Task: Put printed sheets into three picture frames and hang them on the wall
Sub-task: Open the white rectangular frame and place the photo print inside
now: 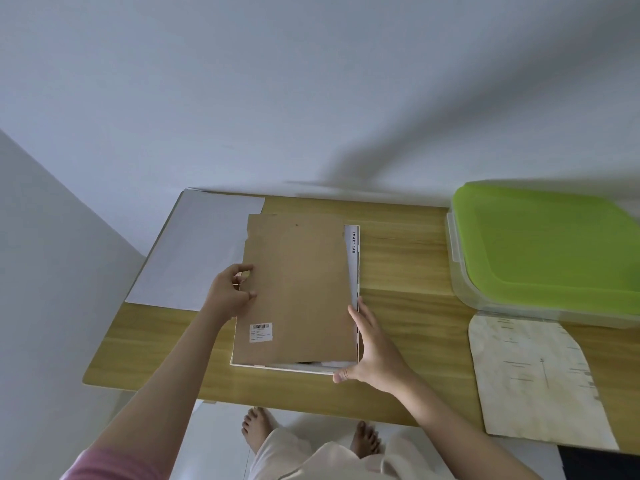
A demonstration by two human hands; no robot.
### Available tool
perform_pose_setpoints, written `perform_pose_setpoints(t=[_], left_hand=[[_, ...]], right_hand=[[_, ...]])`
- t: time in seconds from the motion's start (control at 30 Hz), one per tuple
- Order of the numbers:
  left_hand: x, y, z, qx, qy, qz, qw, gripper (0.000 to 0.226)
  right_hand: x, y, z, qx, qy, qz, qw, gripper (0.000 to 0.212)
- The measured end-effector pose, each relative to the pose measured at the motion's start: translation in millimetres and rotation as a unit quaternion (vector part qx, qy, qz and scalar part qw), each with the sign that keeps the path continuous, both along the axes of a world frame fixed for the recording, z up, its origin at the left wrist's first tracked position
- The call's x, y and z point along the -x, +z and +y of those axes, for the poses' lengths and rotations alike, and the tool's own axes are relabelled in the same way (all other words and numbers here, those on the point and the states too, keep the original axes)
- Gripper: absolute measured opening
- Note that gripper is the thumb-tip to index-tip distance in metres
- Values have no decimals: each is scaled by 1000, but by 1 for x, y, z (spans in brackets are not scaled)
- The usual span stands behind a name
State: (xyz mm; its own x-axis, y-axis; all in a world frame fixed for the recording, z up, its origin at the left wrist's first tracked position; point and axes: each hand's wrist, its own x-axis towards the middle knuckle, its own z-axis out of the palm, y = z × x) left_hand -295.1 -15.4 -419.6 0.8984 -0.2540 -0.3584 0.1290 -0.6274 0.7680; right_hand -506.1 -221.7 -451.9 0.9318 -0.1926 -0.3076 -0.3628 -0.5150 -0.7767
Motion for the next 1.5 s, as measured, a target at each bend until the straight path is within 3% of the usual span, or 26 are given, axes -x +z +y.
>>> perform_pose_setpoints(t=[0.4,0.7,0.87,1.1,1.33,1.5], left_hand=[[10,4,7,91,43,-48,994,52],[23,36,-6,188,44,-45,980,48],[49,42,-38,183,9,-29,983,47],[106,17,-97,209,-49,86,973,48],[141,-8,-123,220,-21,206,953,39],[144,-9,-126,207,-18,193,959,37]], right_hand=[[-13,-3,17,-67,-59,-25,996,105],[-13,30,13,-58,-160,-124,978,78],[5,42,-22,-17,-217,-146,965,68],[67,39,-82,-2,-264,-72,962,66],[102,25,-102,19,-281,-49,958,66],[103,17,-102,13,-288,-50,956,65]])
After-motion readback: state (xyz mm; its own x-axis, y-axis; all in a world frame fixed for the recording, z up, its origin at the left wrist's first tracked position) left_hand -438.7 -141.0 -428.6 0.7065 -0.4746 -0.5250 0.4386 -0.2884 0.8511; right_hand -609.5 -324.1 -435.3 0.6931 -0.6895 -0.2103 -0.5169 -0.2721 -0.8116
